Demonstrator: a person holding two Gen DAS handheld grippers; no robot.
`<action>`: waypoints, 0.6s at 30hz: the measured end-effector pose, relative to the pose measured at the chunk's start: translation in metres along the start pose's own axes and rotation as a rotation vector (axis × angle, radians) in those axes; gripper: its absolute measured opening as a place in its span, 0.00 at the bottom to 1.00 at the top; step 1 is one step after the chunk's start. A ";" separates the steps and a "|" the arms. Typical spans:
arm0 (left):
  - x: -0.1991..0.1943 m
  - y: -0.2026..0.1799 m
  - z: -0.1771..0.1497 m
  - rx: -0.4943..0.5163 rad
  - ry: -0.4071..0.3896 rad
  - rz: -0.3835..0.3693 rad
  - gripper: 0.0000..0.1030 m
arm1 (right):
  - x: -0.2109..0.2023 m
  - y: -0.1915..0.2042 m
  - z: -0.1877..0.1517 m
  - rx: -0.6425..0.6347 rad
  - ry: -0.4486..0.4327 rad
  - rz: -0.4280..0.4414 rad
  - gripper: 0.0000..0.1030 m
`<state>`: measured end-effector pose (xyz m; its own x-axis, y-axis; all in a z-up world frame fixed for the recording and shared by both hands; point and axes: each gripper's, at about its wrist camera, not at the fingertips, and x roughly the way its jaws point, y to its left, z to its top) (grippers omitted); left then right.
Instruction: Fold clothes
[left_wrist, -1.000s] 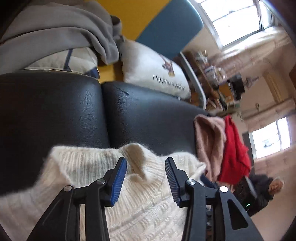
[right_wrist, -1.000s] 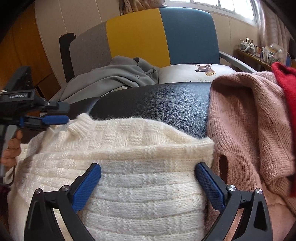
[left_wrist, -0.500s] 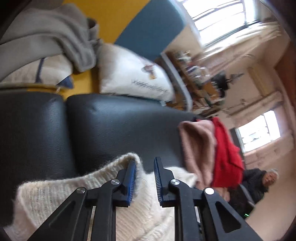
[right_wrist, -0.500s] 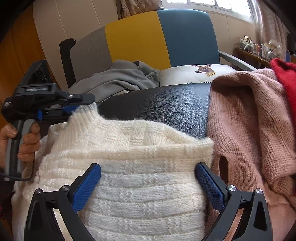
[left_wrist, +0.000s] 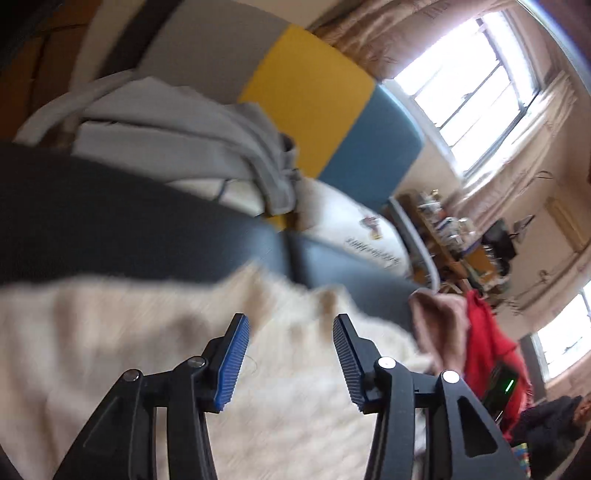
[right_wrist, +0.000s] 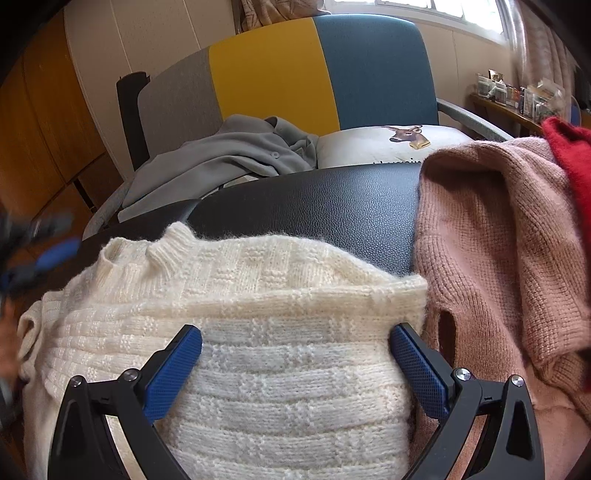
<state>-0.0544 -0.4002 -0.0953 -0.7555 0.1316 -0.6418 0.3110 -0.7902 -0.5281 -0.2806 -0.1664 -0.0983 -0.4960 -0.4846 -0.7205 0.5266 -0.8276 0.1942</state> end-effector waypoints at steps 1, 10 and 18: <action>-0.004 0.008 -0.012 -0.002 0.000 0.025 0.47 | -0.001 0.001 0.002 -0.001 0.005 0.008 1.00; -0.010 0.043 -0.035 -0.011 -0.054 -0.023 0.45 | 0.002 0.085 0.074 0.035 0.119 0.726 1.00; -0.014 0.054 -0.034 -0.048 -0.076 -0.076 0.43 | 0.079 0.140 0.092 0.053 0.339 0.823 1.00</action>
<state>-0.0076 -0.4248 -0.1337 -0.8186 0.1428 -0.5564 0.2774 -0.7500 -0.6005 -0.3096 -0.3470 -0.0664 0.2612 -0.8284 -0.4956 0.5888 -0.2701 0.7618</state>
